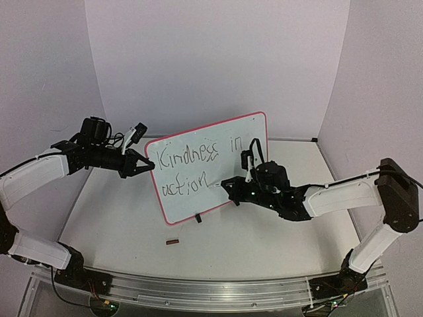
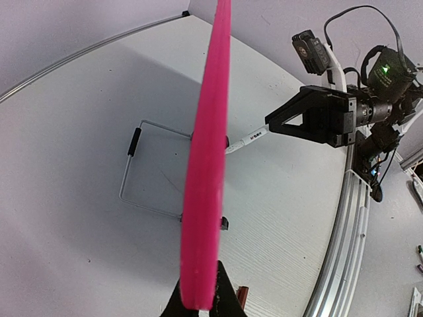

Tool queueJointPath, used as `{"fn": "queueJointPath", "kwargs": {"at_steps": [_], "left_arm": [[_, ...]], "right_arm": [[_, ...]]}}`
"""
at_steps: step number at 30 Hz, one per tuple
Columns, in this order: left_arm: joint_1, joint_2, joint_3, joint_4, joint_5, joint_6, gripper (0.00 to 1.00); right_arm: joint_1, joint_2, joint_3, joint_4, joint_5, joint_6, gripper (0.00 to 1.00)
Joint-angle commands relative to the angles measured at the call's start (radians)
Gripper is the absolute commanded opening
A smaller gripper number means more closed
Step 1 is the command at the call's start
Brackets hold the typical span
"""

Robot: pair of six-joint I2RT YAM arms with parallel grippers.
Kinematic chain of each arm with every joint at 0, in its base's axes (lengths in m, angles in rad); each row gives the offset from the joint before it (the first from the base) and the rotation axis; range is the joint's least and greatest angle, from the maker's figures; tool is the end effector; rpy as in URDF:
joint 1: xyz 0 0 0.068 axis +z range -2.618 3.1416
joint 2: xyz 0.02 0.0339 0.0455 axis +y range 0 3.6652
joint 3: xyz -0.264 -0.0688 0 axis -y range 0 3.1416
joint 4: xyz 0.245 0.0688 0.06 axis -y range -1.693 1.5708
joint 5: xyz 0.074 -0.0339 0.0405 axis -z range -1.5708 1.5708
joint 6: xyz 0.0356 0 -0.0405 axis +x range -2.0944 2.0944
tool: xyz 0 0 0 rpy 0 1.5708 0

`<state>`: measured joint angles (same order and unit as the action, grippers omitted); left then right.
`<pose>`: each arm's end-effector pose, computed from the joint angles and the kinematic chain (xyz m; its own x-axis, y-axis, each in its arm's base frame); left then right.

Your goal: Write a sentence on the whiteboard

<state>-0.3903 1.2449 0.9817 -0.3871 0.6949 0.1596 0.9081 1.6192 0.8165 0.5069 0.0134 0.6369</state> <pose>0.2395 -0.1232 0.2964 -0.4314 0.3095 -0.8474 0.8428 0.4733 -0.2562 0.2163 0.2764 0.2107 -0.6083 0.1871 -0.7713 -0.5207 0.6394 0.5657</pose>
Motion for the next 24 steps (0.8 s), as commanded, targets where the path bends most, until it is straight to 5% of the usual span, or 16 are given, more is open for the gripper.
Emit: {"fn": "queueJointPath", "kwargs": {"at_steps": [1,16,24], "left_arm": [[-0.021,0.027,-0.002,-0.073,-0.052,0.045,0.00],[-0.021,0.025,-0.004,-0.074,-0.059,0.045,0.00],[-0.021,0.021,-0.006,-0.073,-0.060,0.044,0.00]], "right_arm": [[-0.005,-0.007,0.006,0.016,0.024,-0.002,0.00],[-0.015,-0.199,-0.025,-0.073,0.040,-0.084,0.00],[-0.131,-0.264,-0.081,-0.068,-0.143,-0.092,0.00]]}}
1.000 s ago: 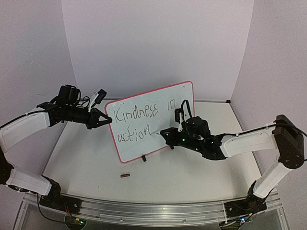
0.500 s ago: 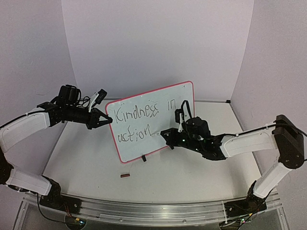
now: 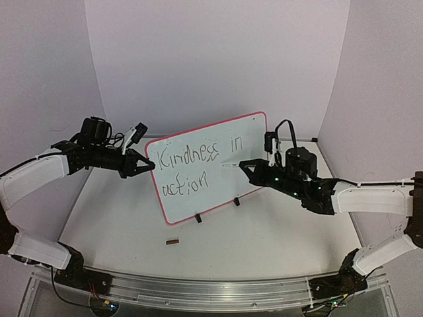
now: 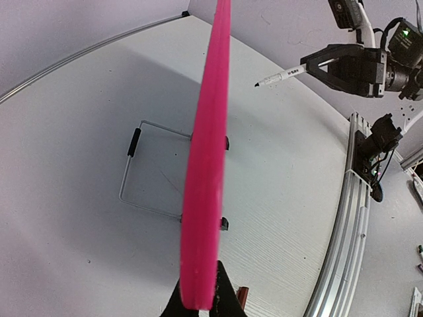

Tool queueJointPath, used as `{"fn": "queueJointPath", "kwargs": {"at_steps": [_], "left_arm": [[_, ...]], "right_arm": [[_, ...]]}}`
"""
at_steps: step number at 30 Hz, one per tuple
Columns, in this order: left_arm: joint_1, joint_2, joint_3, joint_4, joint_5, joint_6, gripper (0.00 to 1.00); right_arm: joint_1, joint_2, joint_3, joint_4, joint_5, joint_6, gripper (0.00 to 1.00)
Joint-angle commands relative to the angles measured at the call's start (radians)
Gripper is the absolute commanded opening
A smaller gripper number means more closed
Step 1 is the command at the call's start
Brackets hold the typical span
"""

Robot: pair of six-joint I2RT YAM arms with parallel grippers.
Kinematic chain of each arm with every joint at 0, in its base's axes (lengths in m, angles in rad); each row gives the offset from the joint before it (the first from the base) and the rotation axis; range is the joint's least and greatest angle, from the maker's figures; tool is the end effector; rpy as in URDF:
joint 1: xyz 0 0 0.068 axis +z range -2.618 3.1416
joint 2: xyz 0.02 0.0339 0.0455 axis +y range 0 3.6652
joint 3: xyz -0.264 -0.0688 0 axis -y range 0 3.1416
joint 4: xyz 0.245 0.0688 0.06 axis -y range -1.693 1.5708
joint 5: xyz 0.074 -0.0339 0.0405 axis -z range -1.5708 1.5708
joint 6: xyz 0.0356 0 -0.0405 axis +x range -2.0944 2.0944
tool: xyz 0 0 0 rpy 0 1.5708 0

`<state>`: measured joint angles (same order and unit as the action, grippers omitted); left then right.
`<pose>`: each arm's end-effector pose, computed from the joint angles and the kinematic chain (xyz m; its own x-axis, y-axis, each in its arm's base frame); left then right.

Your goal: Write a sentence on the whiteboard

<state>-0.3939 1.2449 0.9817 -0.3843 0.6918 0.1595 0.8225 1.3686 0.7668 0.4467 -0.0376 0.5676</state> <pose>0.2393 -0.1240 0.2966 -0.4284 0.3105 -0.8486 0.8441 0.4725 -0.2532 0.2107 0.2289 0.2660 -0.4959 0.2554 -0.8299 -0.5823 0.6112 0.5361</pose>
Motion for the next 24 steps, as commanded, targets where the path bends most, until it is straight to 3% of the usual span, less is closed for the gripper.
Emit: {"fn": "queueJointPath", "kwargs": {"at_steps": [1,24], "left_arm": [[-0.018,0.021,-0.005,-0.076,-0.057,0.043,0.00],[-0.019,0.027,-0.004,-0.076,-0.060,0.045,0.00]], "right_arm": [[-0.057,-0.012,-0.036,-0.004,-0.108,-0.019,0.00],[-0.126,0.113,0.051,0.048,-0.196,-0.003,0.00]]}}
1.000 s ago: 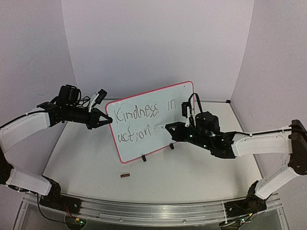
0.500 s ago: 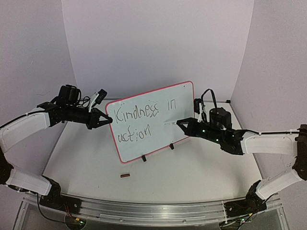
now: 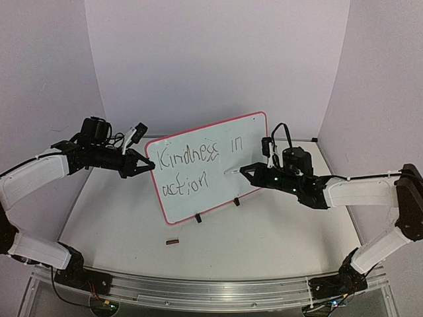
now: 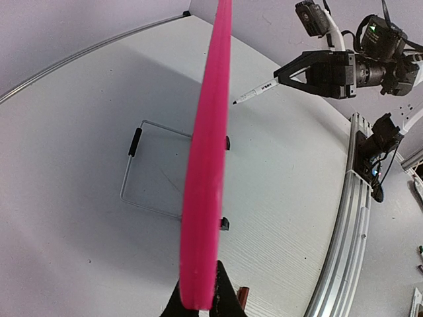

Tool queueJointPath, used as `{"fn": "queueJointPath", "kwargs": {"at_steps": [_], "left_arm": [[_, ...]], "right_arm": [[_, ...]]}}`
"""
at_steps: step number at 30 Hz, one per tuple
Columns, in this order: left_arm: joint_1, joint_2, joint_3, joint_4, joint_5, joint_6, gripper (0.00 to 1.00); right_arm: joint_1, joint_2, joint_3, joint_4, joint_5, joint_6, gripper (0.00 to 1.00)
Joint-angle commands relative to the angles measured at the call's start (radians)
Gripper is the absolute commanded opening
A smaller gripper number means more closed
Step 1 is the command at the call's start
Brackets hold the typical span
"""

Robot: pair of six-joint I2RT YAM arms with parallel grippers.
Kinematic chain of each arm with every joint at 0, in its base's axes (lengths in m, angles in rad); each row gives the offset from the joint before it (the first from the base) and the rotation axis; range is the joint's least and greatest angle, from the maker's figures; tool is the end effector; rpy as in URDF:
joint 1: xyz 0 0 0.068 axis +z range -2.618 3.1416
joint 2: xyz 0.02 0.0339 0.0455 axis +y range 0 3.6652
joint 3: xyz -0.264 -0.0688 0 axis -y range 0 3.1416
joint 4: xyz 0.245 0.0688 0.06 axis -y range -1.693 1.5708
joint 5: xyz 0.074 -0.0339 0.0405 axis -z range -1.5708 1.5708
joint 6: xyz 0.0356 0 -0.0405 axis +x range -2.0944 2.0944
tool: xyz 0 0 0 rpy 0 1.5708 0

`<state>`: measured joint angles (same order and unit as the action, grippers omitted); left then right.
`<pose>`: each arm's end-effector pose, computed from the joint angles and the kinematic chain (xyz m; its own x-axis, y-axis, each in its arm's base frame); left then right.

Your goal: Write a sentence on the whiteboard

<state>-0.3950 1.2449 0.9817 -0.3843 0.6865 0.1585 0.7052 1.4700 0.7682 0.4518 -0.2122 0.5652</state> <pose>0.2393 -0.1242 0.2966 -0.4291 0.3112 -0.8479 0.8425 0.4762 -0.2516 0.2424 0.2162 0.2369 -0.5817 0.1924 -0.7903 -0.5654 0.6028 0.5629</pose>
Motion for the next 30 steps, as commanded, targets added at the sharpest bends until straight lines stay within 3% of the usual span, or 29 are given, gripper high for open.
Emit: {"fn": "queueJointPath", "kwargs": {"at_steps": [1,30], "left_arm": [[-0.018,0.027,-0.004,-0.077,-0.055,0.046,0.00],[-0.018,0.033,-0.002,-0.075,-0.050,0.046,0.00]], "right_arm": [[-0.011,0.012,0.052,0.044,-0.024,-0.001,0.00],[-0.031,0.097,0.021,0.045,-0.036,0.054,0.00]]}}
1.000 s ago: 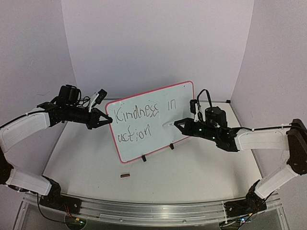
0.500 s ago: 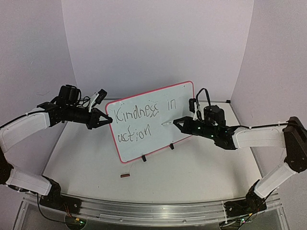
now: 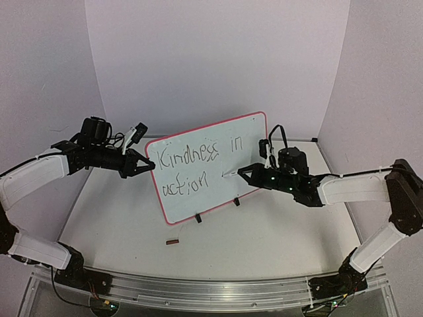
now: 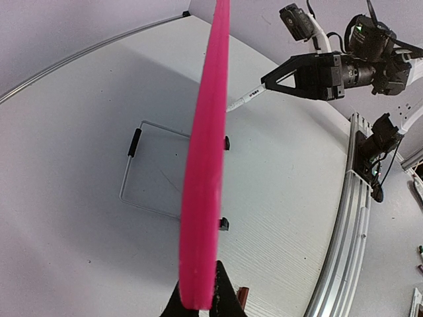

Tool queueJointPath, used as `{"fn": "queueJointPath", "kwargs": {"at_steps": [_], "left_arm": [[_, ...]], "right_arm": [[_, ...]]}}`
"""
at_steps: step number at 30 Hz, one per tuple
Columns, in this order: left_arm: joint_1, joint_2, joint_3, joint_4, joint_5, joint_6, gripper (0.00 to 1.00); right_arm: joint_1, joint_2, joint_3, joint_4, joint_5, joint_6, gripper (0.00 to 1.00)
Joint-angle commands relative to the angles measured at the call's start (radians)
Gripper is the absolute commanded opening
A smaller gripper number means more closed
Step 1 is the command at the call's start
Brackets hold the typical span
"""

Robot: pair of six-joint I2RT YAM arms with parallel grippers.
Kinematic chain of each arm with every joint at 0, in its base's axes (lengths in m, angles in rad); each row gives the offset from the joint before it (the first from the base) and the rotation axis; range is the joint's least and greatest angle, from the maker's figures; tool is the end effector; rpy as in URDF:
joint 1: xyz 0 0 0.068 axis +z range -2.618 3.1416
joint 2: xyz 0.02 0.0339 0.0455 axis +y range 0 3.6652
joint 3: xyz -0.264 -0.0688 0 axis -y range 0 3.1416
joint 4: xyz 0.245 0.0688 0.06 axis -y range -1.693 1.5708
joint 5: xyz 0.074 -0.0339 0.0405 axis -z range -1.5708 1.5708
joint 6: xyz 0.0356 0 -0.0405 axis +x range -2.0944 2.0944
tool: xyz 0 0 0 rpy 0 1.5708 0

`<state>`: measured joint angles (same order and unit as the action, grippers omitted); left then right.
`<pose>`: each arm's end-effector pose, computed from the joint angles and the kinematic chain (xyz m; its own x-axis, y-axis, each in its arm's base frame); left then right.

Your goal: Write a sentence on the whiteboard

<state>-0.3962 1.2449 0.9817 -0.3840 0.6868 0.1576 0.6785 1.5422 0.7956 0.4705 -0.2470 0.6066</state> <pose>0.2391 -0.1245 0.2966 -0.4293 0.3111 -0.8479 0.8429 0.4752 -0.2524 0.2572 0.2186 0.2255 -0.6257 0.2056 -0.7525 -0.5295 0.5964 0.6032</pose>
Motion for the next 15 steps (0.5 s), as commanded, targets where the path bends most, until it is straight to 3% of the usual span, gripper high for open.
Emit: {"fn": "queueJointPath", "kwargs": {"at_steps": [1,15], "left_arm": [[-0.016,0.033,-0.003,-0.076,-0.050,0.047,0.00],[-0.017,0.035,-0.003,-0.076,-0.053,0.048,0.00]], "right_arm": [[-0.005,0.028,-0.006,0.026,-0.002,0.014,0.00],[-0.005,-0.014,0.018,0.032,0.021,0.024,0.00]]}}
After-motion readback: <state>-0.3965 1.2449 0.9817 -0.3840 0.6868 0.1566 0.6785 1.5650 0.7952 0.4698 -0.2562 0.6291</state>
